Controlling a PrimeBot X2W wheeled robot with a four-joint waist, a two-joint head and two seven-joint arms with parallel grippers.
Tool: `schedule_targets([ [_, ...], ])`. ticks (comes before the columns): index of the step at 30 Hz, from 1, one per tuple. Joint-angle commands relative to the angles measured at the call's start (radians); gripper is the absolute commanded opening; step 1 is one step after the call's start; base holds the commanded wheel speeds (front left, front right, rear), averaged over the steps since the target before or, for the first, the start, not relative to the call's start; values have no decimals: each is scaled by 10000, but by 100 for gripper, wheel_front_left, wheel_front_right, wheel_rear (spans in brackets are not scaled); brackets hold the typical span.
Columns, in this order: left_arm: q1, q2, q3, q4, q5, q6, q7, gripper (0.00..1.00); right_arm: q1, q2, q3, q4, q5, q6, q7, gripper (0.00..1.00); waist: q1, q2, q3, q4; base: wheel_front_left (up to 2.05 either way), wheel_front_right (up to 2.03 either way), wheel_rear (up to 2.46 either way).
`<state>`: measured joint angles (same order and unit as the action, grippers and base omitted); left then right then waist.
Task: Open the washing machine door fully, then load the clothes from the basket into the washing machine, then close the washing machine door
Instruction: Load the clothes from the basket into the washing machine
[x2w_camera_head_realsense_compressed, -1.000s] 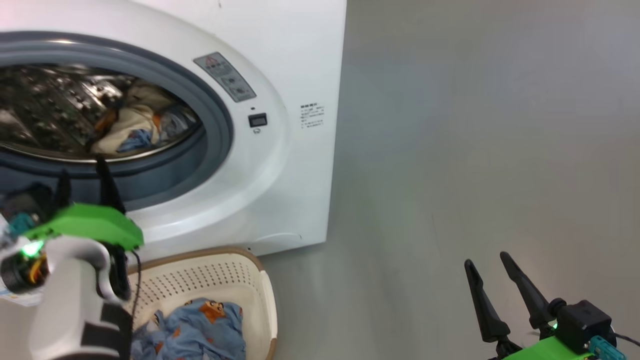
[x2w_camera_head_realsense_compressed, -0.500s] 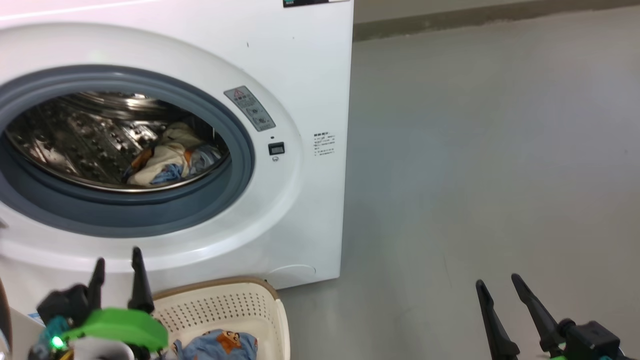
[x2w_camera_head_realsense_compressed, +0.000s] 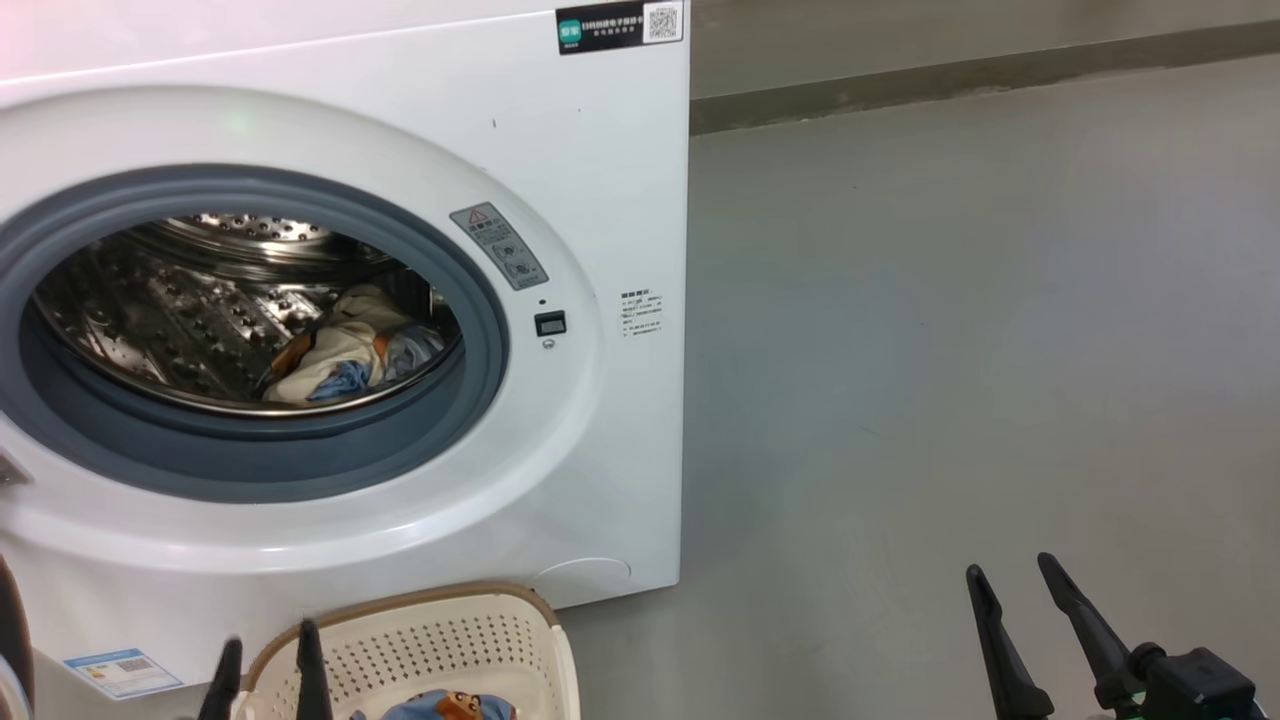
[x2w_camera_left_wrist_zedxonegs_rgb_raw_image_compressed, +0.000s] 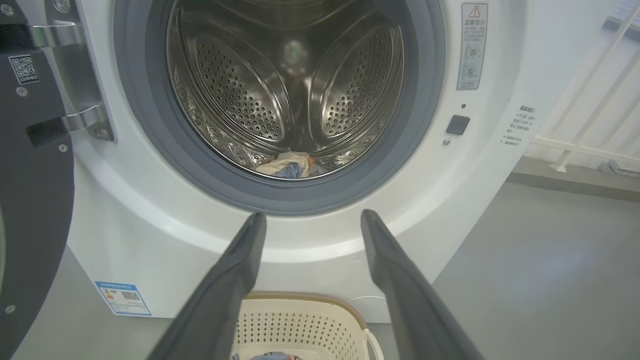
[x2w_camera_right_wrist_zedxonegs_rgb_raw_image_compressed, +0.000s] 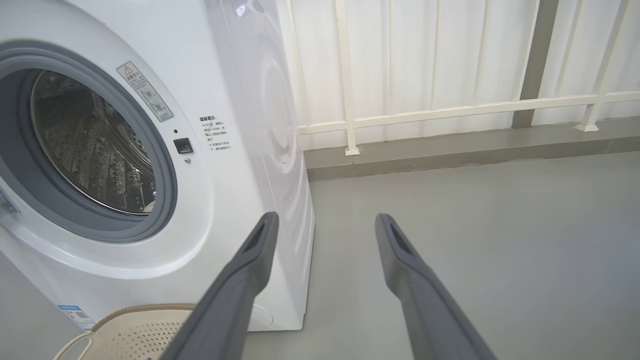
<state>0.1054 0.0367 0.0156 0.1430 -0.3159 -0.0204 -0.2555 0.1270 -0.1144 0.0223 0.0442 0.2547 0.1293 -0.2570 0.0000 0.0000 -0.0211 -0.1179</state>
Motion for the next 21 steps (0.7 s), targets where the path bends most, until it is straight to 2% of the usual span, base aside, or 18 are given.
schedule_targets([
  [1,20,136,269,-425,-67,69,-62,100,-11,-165,189,-288,-75,14,-48,100,0,0,-31,20,0,0,0],
  [11,1039,136,433,-1500,-343,254,-63,100,290,-310,-154,-319,-197,14,-48,100,0,0,-214,259,0,0,0],
  [21,1443,136,502,-1709,-531,446,-63,100,323,-468,-190,-364,-237,14,-48,100,0,0,-227,496,0,0,0],
])
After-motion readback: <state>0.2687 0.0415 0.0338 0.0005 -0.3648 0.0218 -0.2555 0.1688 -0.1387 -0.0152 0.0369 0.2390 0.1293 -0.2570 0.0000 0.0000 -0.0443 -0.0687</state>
